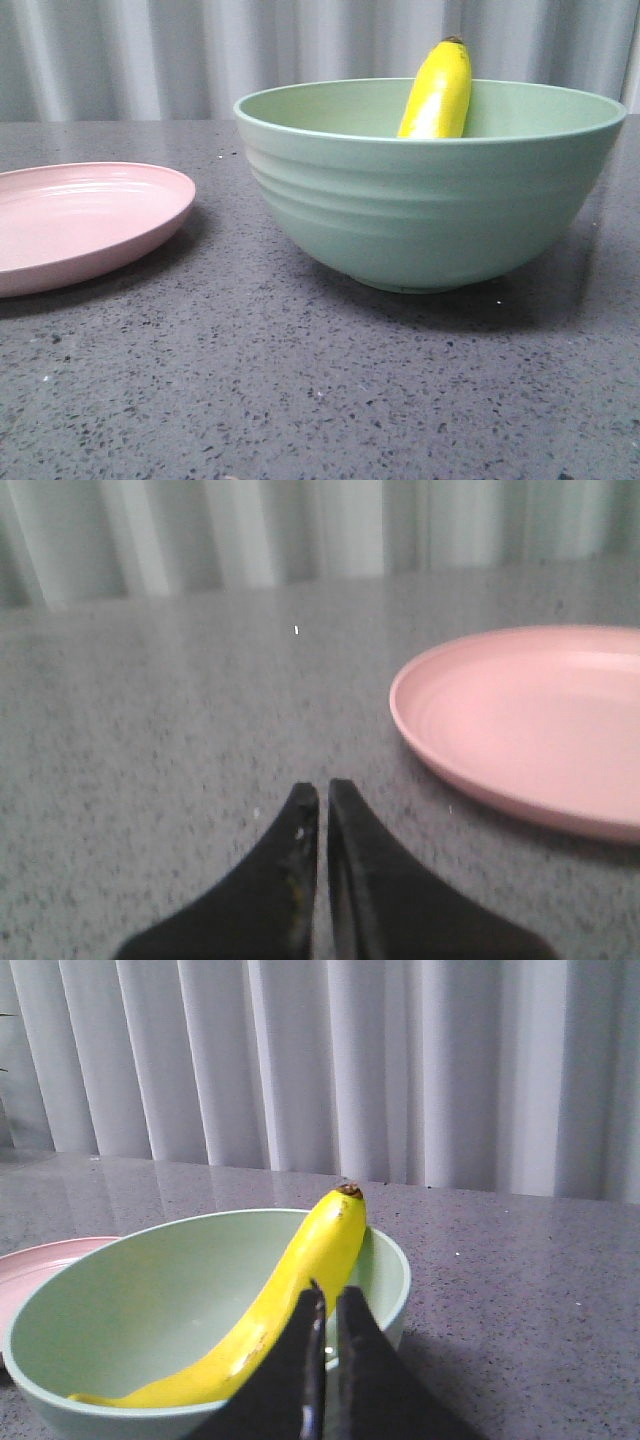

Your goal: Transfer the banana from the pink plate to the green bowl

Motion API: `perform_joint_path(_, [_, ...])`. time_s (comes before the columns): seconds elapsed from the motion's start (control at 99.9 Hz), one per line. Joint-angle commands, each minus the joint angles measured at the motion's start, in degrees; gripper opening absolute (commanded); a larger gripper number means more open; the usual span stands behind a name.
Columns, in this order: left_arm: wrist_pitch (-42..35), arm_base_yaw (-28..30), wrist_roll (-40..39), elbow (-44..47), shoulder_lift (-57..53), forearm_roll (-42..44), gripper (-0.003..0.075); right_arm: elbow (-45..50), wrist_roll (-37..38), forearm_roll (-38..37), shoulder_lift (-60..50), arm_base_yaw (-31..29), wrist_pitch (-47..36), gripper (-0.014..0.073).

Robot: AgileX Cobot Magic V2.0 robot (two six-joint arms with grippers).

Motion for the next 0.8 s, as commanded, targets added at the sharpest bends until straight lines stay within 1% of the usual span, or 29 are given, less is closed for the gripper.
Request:
perform_joint_path(0.0, [1.9,0.1,-0.1,0.6,-1.6,-0.1,-0.002,-1.5,-0.6,-0.5,0.1,-0.3,-4.6,-0.0064])
perform_joint_path(0.79, [1.2,0.0,-0.1,0.6,-1.6,-0.1,-0.002,-1.5,-0.6,-0.5,-0.1,-0.3,-4.6,-0.0064])
